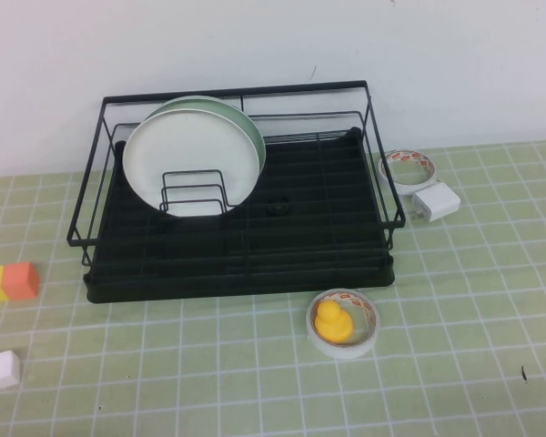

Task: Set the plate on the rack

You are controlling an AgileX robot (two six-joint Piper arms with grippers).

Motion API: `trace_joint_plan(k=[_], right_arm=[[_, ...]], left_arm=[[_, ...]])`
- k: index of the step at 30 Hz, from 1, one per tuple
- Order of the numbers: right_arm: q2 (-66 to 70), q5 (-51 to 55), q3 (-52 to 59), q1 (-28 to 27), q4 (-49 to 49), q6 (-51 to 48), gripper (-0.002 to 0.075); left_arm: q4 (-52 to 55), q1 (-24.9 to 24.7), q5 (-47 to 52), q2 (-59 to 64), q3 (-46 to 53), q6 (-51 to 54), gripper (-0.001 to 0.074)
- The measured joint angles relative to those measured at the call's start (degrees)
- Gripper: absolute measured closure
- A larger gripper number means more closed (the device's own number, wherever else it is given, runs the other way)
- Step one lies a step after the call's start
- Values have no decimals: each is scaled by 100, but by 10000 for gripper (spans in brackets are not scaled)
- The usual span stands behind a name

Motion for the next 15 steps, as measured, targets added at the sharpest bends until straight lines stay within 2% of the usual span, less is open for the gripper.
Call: trace_joint_plan(k=[4, 9, 15], right_arm=[[0, 7, -8, 0, 92, 69, 726], [0, 7, -8, 0, -68, 1049, 726], [0, 7, -8, 0, -356, 1680, 726]], left_arm=[[0, 0, 0, 0, 0, 0, 738], [0, 0, 0, 0, 0, 0, 737], [0, 0, 0, 0, 0, 0, 738]])
